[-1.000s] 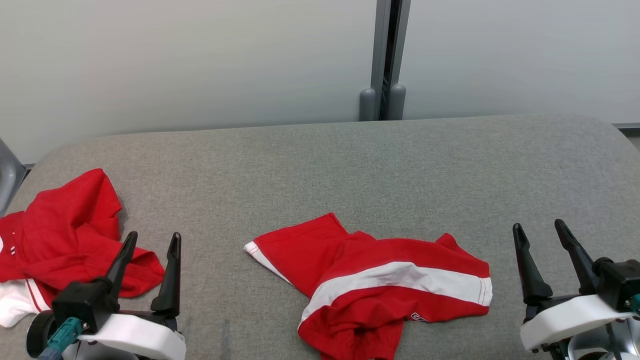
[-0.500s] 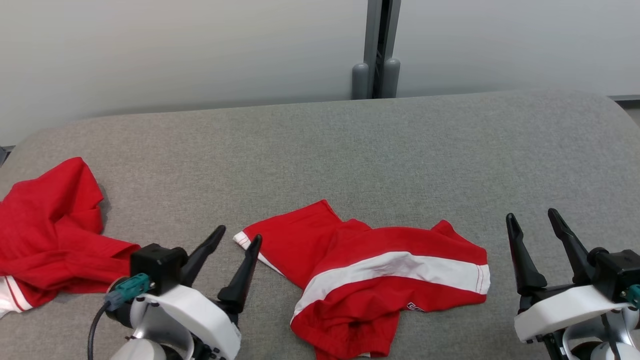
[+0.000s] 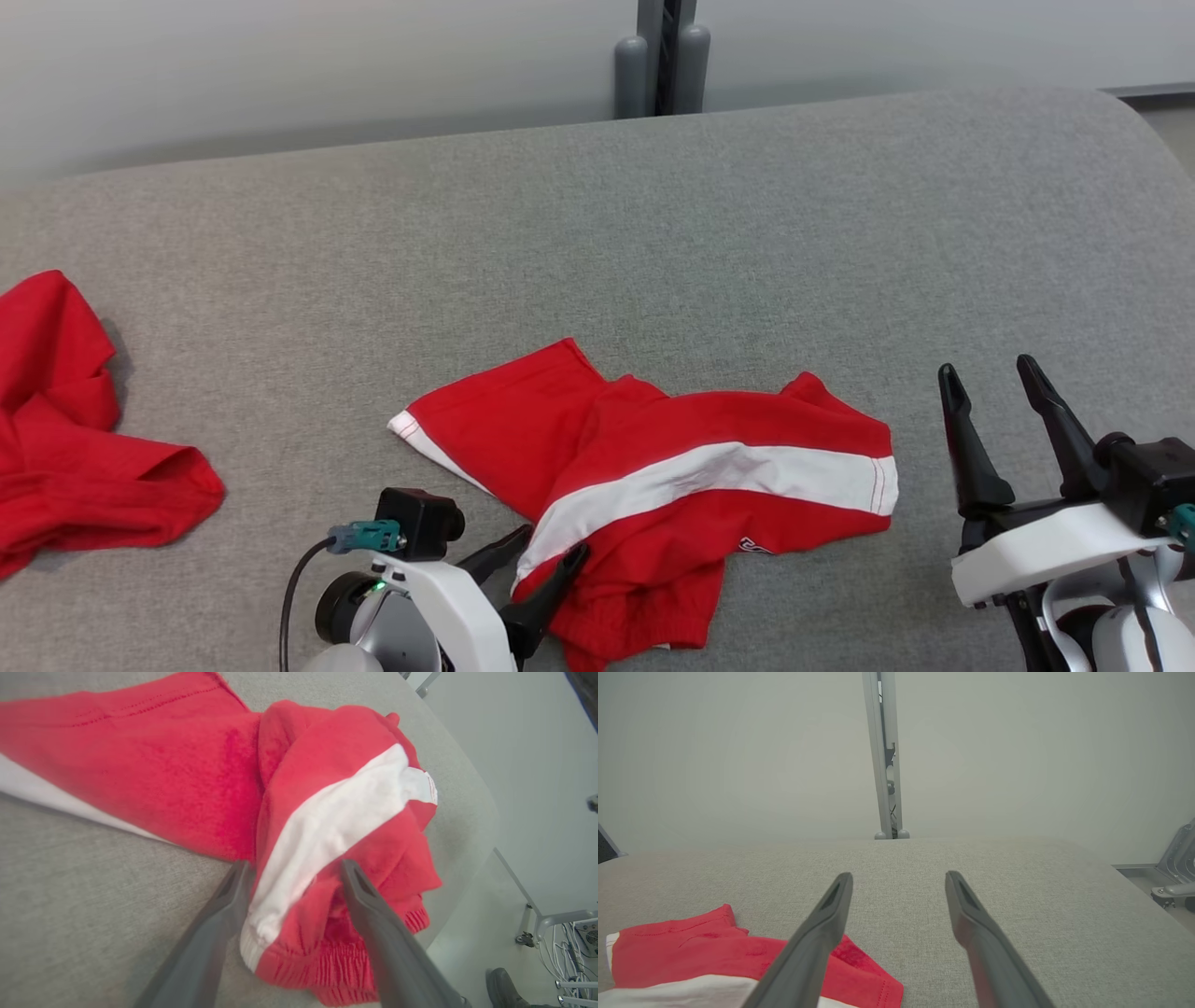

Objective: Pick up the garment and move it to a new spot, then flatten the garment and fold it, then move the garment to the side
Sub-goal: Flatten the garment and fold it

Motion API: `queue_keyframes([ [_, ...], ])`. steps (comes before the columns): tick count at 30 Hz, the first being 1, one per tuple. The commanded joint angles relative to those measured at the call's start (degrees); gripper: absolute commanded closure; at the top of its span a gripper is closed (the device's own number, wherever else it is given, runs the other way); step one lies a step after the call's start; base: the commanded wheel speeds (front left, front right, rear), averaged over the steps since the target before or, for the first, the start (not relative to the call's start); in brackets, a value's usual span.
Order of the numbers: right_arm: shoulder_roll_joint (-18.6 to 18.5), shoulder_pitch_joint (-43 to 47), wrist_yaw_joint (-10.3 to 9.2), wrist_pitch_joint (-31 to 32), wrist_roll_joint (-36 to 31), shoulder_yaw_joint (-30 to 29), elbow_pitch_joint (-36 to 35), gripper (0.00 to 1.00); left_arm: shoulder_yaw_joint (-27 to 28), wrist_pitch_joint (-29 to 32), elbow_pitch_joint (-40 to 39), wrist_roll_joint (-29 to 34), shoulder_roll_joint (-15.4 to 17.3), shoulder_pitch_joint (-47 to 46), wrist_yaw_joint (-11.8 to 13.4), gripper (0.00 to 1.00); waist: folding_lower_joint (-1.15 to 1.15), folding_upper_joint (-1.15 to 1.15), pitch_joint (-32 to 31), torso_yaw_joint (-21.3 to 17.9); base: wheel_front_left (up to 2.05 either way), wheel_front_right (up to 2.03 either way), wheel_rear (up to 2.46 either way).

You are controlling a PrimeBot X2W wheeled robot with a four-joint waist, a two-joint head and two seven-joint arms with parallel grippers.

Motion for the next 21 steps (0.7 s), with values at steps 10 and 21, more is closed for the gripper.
queue_keyframes([
  [10,-0.2,-1.5,0.0,-1.2,0.5,-0.7,1.2,0.0,1.9,-5.7,2.1,3.3,1.3,-5.0,0.0,1.0,0.0,0.0,1.3,-1.0,0.0,0.0,0.0],
  [21,-0.2,-1.9,0.0,-1.2,0.5,-1.6,1.7,0.0,4.4,-9.2,-3.0,13.9,7.0,-17.1,3.9,1.0,0.0,0.0,0.2,-0.5,0.0,0.0,0.0],
])
